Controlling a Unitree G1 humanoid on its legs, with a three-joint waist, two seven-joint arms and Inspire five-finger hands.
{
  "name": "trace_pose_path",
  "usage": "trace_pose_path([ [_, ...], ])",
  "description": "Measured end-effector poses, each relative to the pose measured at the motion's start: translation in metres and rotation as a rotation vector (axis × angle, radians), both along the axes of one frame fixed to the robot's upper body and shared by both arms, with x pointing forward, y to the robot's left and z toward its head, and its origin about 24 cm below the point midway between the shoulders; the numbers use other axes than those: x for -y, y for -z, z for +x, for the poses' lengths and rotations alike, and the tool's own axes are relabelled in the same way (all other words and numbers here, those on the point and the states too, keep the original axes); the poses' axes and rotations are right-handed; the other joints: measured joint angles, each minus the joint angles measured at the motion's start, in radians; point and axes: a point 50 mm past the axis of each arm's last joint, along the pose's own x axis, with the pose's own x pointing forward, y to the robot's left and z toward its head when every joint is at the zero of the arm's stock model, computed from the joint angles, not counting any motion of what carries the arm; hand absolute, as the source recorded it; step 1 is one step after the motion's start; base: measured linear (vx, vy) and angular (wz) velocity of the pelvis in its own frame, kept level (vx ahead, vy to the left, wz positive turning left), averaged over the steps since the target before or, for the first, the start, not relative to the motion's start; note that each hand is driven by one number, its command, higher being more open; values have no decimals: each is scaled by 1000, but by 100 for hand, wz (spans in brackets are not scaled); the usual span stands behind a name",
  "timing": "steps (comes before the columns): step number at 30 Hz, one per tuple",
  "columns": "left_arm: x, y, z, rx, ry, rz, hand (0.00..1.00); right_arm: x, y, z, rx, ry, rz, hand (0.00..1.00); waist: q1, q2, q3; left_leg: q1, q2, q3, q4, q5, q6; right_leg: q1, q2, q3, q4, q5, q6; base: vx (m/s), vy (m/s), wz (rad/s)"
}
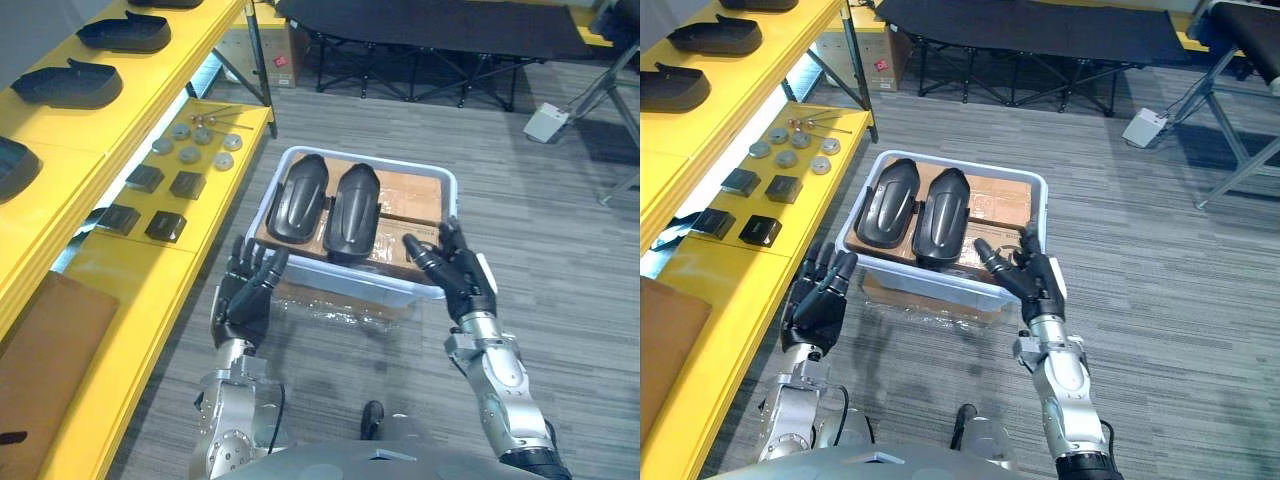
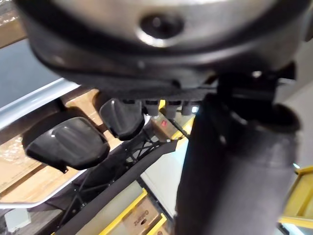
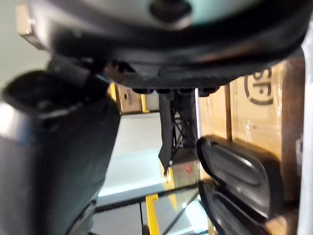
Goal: Walk over and take three plastic housings, then place them on the shelf
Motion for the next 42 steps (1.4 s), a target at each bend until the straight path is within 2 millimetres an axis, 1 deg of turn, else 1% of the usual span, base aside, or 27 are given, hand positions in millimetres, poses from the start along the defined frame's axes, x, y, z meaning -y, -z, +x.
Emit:
trace_pose_path([
  [1,0,0,0,4,5,0,100,3,0,0,-1,11,-10,100,2,2,-1,-1,-9,-2,-29,17,14,-1,0,2,2,3,5,-2,138,-22],
  [2,-2,1,-1,8,22,5,100,7,0,1,-9,37,-58,100,14,5,-4,11,-19,0,-73,26,13,-13,-3,7,5,2,21,-11,177,-16],
  [3,-6,0,0,15,43,40,100,8,2,5,-18,67,-88,100,15,-11,-5,13,-46,6,-100,30,18,-24,-29,5,7,-3,39,-5,187,-9],
  [4,-6,-1,1,20,51,50,100,9,4,7,-25,81,-87,100,17,-20,-5,7,-58,6,-110,34,23,-32,-46,-6,13,-7,42,20,204,9],
  [5,-8,-2,3,30,76,71,100,10,7,14,-42,112,-84,100,26,-37,2,2,-82,7,-117,41,32,-50,-79,-30,40,-9,48,42,187,19],
  [6,-10,-1,3,25,91,85,100,12,11,20,-63,145,-84,100,29,-45,8,0,-100,2,-123,46,41,-52,-100,-47,57,-6,65,39,188,34],
  [8,-10,-3,5,33,105,99,100,19,17,32,-99,213,-83,100,43,-43,14,-13,-125,-21,-125,53,51,-50,-127,-85,67,-1,76,15,94,39],
  [10,-12,-9,11,71,119,113,100,33,10,54,-104,316,-77,100,73,-36,61,-35,-140,-54,-121,62,64,-46,-139,-120,67,5,83,-44,35,44],
  [11,-12,-10,13,83,126,118,100,37,7,59,-101,339,-79,100,78,-37,70,-50,-142,-66,-118,64,64,-51,-140,-131,64,6,85,-89,11,54],
  [13,-13,-17,20,130,154,137,100,56,-17,87,-71,408,-132,100,92,-35,133,-104,-142,-109,-92,73,69,-58,-135,-170,46,20,85,-102,7,48],
  [14,-12,-18,20,137,167,139,100,62,-26,94,-63,427,-149,100,100,-37,145,-118,-142,-114,-88,76,71,-66,-133,-173,42,25,84,-106,14,23],
  [16,-9,-19,23,145,208,152,100,92,-62,115,-24,501,-223,100,136,-34,189,-164,-143,-123,-87,93,78,-92,-126,-184,15,58,83,-64,16,11],
  [17,-8,-19,23,148,217,151,100,98,-71,119,-15,515,-239,100,139,-32,201,-173,-143,-127,-83,94,80,-93,-125,-191,8,65,82,-29,22,21],
  [18,-7,-19,23,153,226,150,100,105,-86,125,9,543,-261,100,140,-28,215,-191,-146,-139,-73,95,81,-95,-124,-202,-4,74,85,-30,34,19],
  [21,-3,-18,25,167,257,147,100,119,-110,134,17,575,-330,100,163,-24,233,-230,-152,-160,-60,97,84,-113,-126,-223,-4,78,86,-22,30,20],
  [23,-1,-16,27,173,267,145,100,127,-120,136,1,601,-346,100,174,-15,238,-253,-153,-171,-52,99,87,-127,-126,-232,0,77,86,-11,10,20],
  [24,3,-13,29,163,283,134,100,136,-129,138,-25,630,-367,100,190,3,249,-265,-155,-180,-47,101,89,-133,-127,-242,3,77,85,-30,13,20],
  [25,6,-11,29,155,294,126,100,140,-134,138,-42,644,-377,100,193,14,254,-277,-156,-189,-39,101,89,-136,-127,-250,5,77,85,-37,14,19],
  [26,7,-10,29,151,296,120,100,142,-137,139,-52,653,-381,100,197,21,258,-283,-156,-192,-36,101,89,-141,-128,-253,10,76,84,-45,12,12],
  [28,8,-4,28,124,296,85,100,149,-141,139,-114,683,-378,100,219,28,263,-313,-157,-196,-35,110,91,-181,-136,-256,42,69,74,-36,5,6],
  [30,9,2,27,102,295,77,100,152,-142,139,-155,699,-367,100,222,42,281,-315,-159,-202,-32,112,91,-188,-146,-265,70,62,70,-36,0,10],
  [33,12,10,26,69,298,30,100,171,-150,130,-235,753,-379,100,238,64,298,-373,-165,-219,-2,116,93,-246,-164,-274,132,31,64,-57,-8,12],
  [36,11,17,25,39,287,10,100,183,-161,123,-263,795,-400,100,250,72,306,-410,-163,-231,19,118,93,-281,-171,-280,166,17,57,-81,-16,10],
  [37,10,20,24,28,280,8,100,185,-167,123,-271,808,-390,0,253,73,306,-424,-164,-234,26,119,93,-297,-174,-280,179,12,55,-56,-4,4],
  [39,11,21,25,25,276,-15,100,190,-176,120,-283,837,-385,0,259,85,310,-450,-164,-244,34,124,92,-313,-174,-290,185,11,53,-81,-6,10],
  [41,10,19,27,35,273,-17,100,199,-181,113,-299,882,-410,0,274,88,311,-479,-164,-254,35,130,91,-336,-174,-301,188,11,53,-60,-7,14],
  [42,10,18,28,43,266,-18,100,205,-186,107,-324,912,-457,0,279,89,312,-495,-165,-263,39,132,92,-346,-174,-310,192,10,52,-29,-6,13],
])
